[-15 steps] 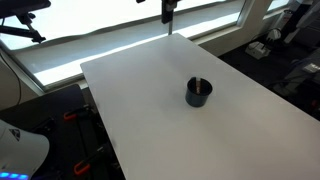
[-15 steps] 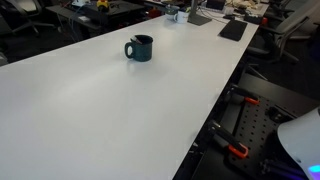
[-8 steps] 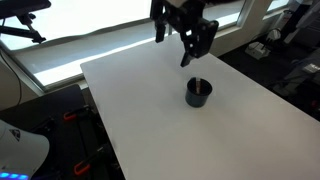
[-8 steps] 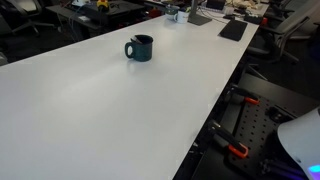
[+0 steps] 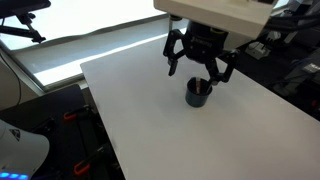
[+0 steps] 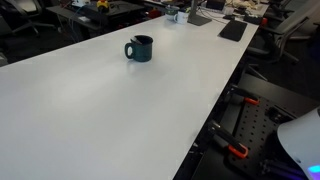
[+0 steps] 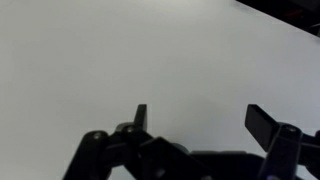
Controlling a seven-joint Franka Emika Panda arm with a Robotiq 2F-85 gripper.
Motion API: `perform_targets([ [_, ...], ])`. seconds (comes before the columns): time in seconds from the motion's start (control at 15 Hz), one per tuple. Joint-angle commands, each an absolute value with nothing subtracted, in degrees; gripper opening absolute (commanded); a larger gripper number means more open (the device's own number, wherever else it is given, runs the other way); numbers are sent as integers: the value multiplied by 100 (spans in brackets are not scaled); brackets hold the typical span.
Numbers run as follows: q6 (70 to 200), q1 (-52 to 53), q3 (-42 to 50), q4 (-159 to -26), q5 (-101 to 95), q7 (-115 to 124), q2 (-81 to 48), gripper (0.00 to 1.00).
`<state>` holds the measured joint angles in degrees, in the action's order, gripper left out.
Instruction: Remove the marker from the cup
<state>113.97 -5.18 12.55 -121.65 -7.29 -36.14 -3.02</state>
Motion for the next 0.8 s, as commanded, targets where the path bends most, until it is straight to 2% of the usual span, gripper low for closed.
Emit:
perform_targets([
  [0.0,11383,-683,1076,-12113,-778,-3649,-362,100],
  [0.4,11754,-773,1056,-11787,-916,-3695,-877,100],
  [0.73,12928,-940,991,-11528,-1238,-3769,-1565,100],
])
